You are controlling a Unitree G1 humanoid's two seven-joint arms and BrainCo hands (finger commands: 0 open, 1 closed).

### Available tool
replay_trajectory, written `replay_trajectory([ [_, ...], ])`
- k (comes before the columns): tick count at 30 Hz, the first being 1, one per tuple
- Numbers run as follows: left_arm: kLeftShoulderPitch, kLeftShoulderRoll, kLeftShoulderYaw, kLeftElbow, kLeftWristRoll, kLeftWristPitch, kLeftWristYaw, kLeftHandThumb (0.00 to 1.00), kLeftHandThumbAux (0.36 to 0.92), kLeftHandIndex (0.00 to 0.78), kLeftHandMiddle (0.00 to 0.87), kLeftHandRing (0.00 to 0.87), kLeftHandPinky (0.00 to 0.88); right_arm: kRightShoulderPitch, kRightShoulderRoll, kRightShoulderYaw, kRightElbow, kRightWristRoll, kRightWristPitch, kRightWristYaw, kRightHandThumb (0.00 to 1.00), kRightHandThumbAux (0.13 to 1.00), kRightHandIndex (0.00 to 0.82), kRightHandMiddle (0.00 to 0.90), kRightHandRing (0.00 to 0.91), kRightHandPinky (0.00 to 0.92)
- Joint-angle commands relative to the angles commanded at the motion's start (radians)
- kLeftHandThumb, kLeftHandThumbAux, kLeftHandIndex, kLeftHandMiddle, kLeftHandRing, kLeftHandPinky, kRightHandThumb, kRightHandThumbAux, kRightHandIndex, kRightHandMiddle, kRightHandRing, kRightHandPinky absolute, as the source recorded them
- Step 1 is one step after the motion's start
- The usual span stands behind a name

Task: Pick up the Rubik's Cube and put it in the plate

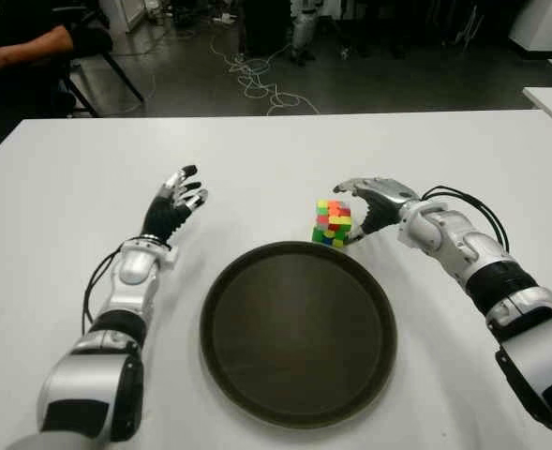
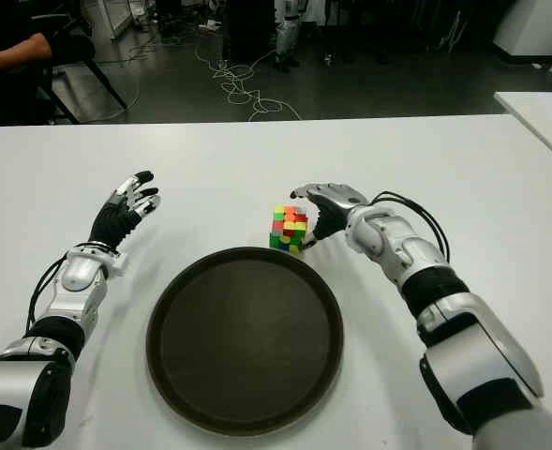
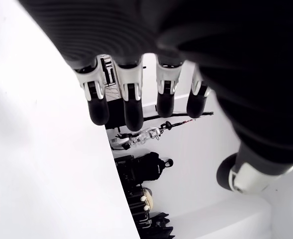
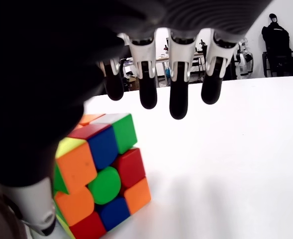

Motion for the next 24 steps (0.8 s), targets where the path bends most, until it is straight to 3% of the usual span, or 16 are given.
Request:
replay_trajectory([
  [8,0.0,0.001,-0.003,0.004,0.003,-0.013,-0.006,0.176,0.571,0.055,0.109,0.128,0.174,-0.008,0.007,0.007,0.022,-0.003,0.012,-0.004,0.0,0.737,0.186,0.188,0.2,0.199],
  [24,-0.001,0.006,-0.013,0.007,0.013,-0.026,-0.012,0.153,0.58,0.05,0.094,0.118,0.162,-0.022,0.02,0.02,0.057,-0.009,0.027,-0.015,0.0,0.731,0.182,0.184,0.2,0.197],
])
